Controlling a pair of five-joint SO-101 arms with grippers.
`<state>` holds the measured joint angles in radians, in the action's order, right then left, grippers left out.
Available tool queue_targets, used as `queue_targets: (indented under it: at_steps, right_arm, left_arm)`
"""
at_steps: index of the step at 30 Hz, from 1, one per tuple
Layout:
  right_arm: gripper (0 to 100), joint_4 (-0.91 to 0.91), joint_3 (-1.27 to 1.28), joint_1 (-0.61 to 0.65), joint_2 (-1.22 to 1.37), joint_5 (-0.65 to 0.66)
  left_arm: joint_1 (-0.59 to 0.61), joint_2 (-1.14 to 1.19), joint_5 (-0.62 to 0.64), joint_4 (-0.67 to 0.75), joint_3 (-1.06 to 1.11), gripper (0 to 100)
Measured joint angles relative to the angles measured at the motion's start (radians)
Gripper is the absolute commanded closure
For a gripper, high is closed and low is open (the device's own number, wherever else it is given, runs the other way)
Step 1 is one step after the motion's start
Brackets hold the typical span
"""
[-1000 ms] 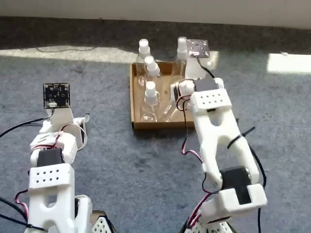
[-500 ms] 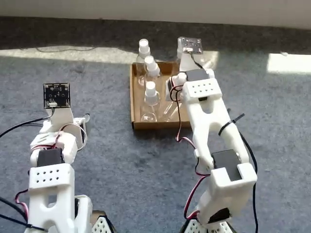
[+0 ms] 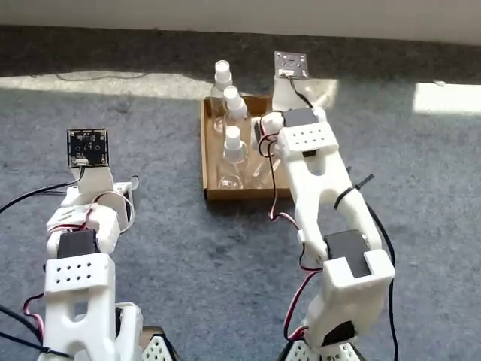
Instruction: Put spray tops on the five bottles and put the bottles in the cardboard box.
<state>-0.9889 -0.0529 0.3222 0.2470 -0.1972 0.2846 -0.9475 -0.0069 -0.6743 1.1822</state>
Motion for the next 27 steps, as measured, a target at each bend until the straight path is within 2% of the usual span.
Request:
queue_targets:
  at_steps: [9,14,23,27]
  right_arm:
    - [69.5,0.025,-0.002,0.000,0.008,0.000]
    - [69.5,0.043,0.000,0.000,0.084,-0.084]
    - [69.7,0.046,-0.002,0.003,0.101,-0.107]
    - [78.6,0.046,-0.002,0.002,0.101,-0.110]
  left_arm:
    - [0.000,0.000,0.000,0.000,0.000,80]
    - [0.000,0.000,0.000,0.000,0.000,80]
    - [0.000,0.000,0.000,0.000,0.011,80]
    - [-0.011,0.000,0.000,0.000,0.029,80]
